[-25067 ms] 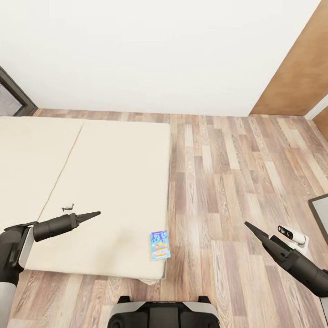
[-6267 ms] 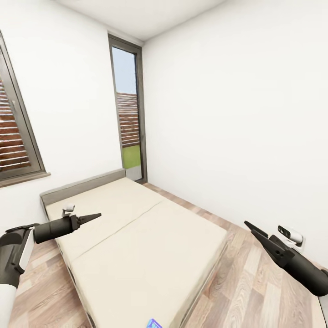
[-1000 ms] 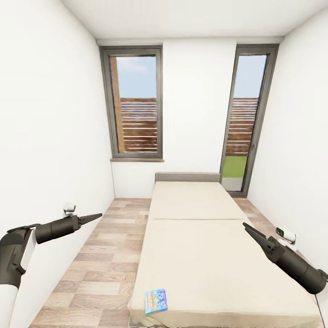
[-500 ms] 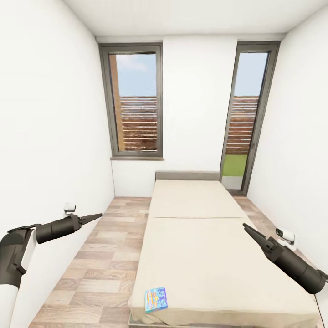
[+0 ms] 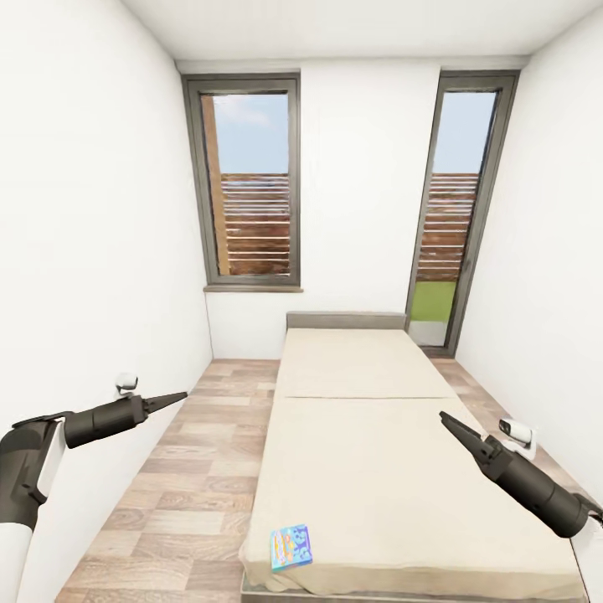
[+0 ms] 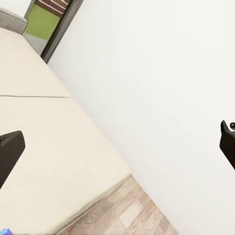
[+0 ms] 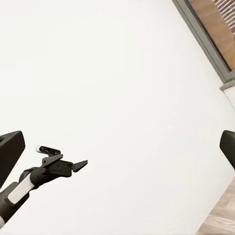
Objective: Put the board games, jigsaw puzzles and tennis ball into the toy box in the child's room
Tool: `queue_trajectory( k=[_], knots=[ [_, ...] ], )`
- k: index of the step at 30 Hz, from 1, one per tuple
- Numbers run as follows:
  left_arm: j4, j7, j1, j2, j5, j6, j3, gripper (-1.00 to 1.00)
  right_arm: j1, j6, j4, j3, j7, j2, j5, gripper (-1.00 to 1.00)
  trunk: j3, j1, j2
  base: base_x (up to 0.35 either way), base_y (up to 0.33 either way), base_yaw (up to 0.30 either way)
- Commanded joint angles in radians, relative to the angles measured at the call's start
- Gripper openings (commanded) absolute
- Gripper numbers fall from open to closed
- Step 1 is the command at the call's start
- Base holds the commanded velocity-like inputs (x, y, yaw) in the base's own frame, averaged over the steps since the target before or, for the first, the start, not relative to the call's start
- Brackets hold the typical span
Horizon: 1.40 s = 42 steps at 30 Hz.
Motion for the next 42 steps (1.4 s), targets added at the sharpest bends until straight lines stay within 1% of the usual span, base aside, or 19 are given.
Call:
queue_trajectory(
  k=[1, 4, 18, 25, 36, 42],
  knots=[
    [0.000, -0.002, 0.000, 0.000, 0.003, 0.010, 0.000, 1.00, 0.000, 0.006, 0.000, 0.006, 0.002, 0.000, -0.004, 1.00, -0.001, 0.000, -0.001, 0.000, 0.200, 0.000],
    [-0.001, -0.003, 0.000, 0.001, 0.003, 0.009, 0.001, 1.00, -0.001, 0.005, -0.001, 0.011, 0.001, -0.001, -0.004, 1.00, -0.001, 0.000, -0.001, 0.000, 0.119, 0.000],
    [-0.001, 0.004, 0.000, -0.001, 0.003, 0.011, -0.002, 1.00, 0.000, 0.005, 0.002, 0.006, 0.007, -0.001, -0.010, 1.00, -0.002, 0.000, -0.001, 0.000, 0.057, 0.000],
    [-0.001, 0.006, 0.000, -0.003, 0.004, 0.010, -0.003, 1.00, 0.000, 0.007, 0.001, -0.006, 0.014, -0.003, -0.017, 1.00, -0.002, 0.000, -0.001, 0.000, 0.016, 0.000],
    [-0.001, 0.007, 0.000, -0.004, 0.002, 0.010, -0.004, 1.00, 0.000, 0.007, 0.001, -0.010, 0.007, -0.002, -0.016, 1.00, -0.002, 0.000, -0.001, 0.000, 0.000, 0.000],
    [0.000, 0.007, 0.000, -0.004, 0.003, 0.010, -0.004, 1.00, 0.000, 0.005, 0.002, -0.006, 0.002, 0.000, -0.009, 1.00, -0.002, 0.000, -0.001, 0.000, 0.000, 0.000]
  ],
)
